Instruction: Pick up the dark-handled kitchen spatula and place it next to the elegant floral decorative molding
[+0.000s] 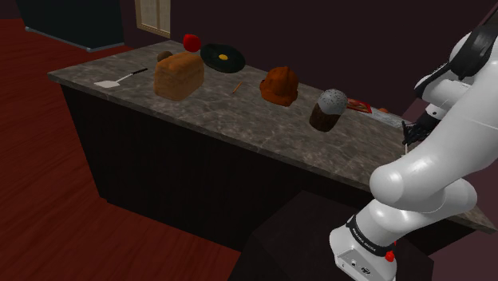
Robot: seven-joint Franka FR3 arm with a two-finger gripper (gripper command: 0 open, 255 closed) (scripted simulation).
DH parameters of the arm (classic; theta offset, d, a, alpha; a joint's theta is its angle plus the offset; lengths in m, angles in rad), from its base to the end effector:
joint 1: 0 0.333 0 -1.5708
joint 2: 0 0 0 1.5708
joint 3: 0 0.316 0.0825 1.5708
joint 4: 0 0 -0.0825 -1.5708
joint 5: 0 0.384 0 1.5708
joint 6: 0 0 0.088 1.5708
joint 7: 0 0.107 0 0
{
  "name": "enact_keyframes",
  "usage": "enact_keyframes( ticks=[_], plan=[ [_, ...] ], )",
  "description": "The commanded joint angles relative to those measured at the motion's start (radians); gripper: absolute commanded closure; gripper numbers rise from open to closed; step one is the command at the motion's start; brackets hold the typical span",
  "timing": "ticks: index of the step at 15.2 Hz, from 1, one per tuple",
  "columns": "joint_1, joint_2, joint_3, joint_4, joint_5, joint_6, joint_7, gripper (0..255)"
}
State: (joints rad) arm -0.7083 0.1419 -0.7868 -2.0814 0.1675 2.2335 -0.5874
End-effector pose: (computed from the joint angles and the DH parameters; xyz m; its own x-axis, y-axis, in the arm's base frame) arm 0.0560 -0.5666 0.3836 0.5395 -0.8394 0.0660 -0.8412 -0.5407 -0.0007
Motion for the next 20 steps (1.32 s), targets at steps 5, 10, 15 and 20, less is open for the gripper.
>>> enact_keyframes(
  ticks=[5,10,15,20],
  plan=[
    [-0.018,0.06,0.017,-0.031,0.063,0.071,-0.046,255],
    [-0.018,0.059,0.017,-0.031,0.063,0.071,-0.046,255],
    [-0.018,0.06,0.017,-0.031,0.063,0.071,-0.046,0],
    [-0.001,0.007,-0.001,-0.012,0.009,0.017,-0.009,0]
  ],
)
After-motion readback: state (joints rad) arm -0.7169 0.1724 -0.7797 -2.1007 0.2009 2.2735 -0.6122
